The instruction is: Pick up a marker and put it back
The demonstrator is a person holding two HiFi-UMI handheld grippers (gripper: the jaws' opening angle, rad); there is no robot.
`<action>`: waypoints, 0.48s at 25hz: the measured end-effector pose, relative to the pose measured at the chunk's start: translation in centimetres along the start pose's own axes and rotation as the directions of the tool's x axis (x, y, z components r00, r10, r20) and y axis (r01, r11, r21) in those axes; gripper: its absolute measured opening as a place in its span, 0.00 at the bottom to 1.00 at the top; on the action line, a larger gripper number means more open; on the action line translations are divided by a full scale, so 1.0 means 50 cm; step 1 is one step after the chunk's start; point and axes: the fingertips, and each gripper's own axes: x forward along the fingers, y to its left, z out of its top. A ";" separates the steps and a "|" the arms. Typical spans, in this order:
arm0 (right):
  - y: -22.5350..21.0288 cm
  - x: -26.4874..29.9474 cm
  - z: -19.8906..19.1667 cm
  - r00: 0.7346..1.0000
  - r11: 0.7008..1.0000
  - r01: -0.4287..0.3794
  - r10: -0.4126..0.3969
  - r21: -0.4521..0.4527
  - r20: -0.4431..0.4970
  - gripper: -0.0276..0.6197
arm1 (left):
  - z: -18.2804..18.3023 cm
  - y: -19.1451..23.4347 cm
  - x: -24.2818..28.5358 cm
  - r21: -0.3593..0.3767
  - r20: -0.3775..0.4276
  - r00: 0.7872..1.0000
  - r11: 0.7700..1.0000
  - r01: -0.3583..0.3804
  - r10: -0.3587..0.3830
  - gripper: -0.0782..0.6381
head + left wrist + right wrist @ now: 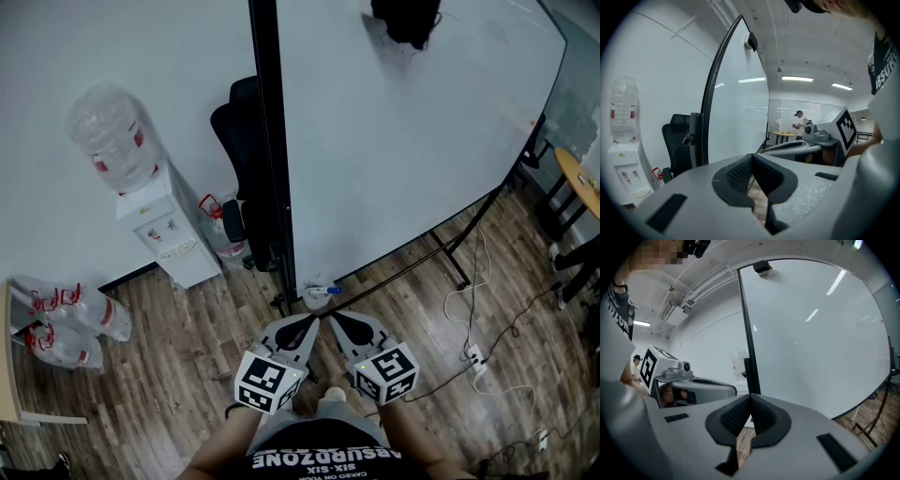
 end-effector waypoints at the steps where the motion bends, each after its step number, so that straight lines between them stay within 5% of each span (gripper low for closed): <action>1: 0.000 0.000 0.001 1.000 1.000 0.000 0.000 0.000 0.000 0.04 | 0.000 0.000 0.000 0.000 0.000 1.000 1.000 0.000 0.000 0.12; 12: 0.006 -0.001 0.002 1.000 1.000 0.003 -0.003 0.002 -0.004 0.04 | 0.005 -0.003 -0.005 0.000 0.004 1.000 1.000 0.003 -0.003 0.12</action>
